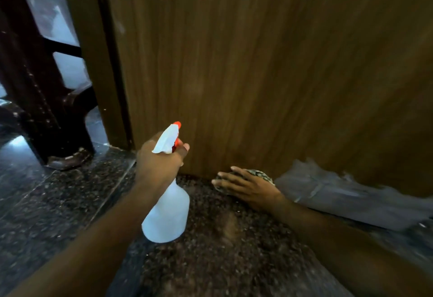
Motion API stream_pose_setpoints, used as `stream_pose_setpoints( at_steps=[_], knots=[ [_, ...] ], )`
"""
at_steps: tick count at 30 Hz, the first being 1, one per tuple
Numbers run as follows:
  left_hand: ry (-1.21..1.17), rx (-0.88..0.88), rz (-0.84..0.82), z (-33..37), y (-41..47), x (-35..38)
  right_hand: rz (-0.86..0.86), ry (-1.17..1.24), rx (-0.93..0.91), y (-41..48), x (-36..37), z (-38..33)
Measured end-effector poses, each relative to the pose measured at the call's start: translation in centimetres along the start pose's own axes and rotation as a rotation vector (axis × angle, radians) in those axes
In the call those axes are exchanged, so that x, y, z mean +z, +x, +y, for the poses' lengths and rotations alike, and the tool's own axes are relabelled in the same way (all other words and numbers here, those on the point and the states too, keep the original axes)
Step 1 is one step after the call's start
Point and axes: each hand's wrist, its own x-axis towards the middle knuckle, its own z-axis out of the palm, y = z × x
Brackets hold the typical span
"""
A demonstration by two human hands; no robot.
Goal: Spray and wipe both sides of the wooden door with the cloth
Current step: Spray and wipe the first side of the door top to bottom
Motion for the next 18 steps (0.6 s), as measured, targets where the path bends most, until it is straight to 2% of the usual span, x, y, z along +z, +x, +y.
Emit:
stream_pose_setpoints(
  at_steps=[5, 8, 10, 13, 18],
  knots=[
    [-0.017, 0.078, -0.068, 3.0, -3.0, 3.6, -0.154, -0.006, -0.060, -14.6, 0.0, 3.0],
    [-0.018, 0.105, -0.105, 4.3, -4.4, 5.5, -0.132, -0.001, -0.125, -17.7, -0.4, 5.5],
    [-0.023, 0.112, -0.113, 4.7, -5.1, 6.3, -0.040, -0.017, -0.086, -16.6, -1.6, 7.4],
    [-0.005, 0.125, -0.129, 5.0, -6.0, 7.0, 0.114, -0.047, 0.082, -11.8, -4.2, 10.0],
    [0.037, 0.141, -0.134, 5.3, -6.5, 6.9, 0.171, -0.029, 0.176, -4.7, -3.8, 7.8]
  ],
)
